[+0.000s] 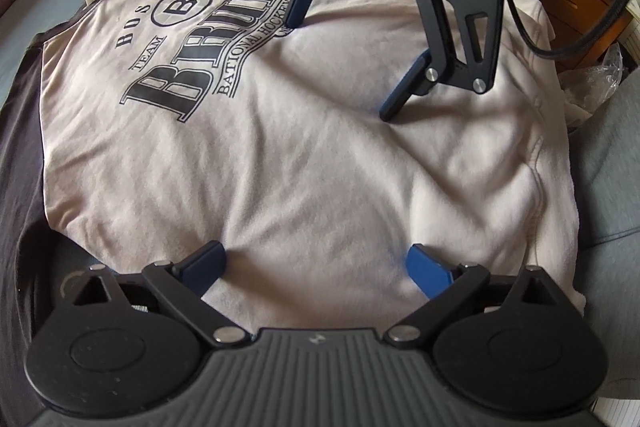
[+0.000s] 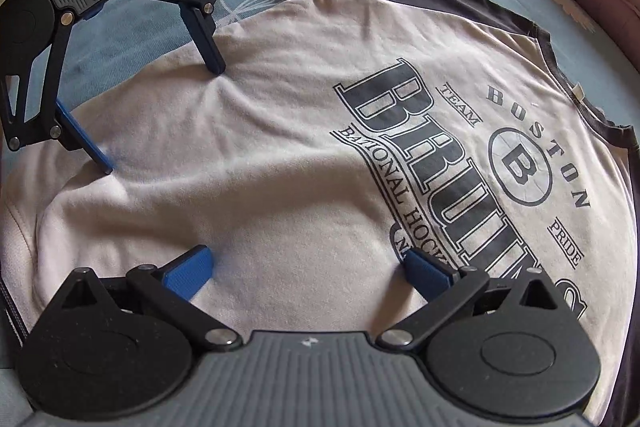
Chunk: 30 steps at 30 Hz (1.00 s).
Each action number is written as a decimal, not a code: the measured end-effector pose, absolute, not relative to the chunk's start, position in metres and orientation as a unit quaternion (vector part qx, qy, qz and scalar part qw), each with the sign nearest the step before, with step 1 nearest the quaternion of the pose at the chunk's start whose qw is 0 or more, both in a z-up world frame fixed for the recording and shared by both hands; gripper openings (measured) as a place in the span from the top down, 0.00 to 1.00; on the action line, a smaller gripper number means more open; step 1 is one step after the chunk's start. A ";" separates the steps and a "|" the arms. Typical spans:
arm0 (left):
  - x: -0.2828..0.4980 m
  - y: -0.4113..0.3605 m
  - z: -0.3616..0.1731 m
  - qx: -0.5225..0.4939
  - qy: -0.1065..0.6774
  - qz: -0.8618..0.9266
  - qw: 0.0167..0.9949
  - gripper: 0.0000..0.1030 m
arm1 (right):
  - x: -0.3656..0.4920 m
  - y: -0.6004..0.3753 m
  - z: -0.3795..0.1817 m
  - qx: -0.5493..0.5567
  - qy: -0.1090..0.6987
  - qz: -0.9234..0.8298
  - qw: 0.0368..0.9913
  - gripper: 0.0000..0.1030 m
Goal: Fold clothes
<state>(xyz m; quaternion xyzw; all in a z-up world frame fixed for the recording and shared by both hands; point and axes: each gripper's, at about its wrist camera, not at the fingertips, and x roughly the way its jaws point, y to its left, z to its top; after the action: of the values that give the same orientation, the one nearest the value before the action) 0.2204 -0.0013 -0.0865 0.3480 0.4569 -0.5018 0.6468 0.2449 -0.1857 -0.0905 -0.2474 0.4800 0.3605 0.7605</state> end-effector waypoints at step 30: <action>0.228 -0.001 -0.082 0.358 0.465 -0.528 0.614 0.09 | 0.214 -0.230 -0.065 -0.224 0.531 0.363 0.732 0.00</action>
<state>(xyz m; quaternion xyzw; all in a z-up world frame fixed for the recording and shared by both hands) 0.2280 -0.0006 -0.0818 0.3583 0.4652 -0.5280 0.6135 0.2138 -0.2296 -0.0648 -0.2244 0.5310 0.3635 0.7318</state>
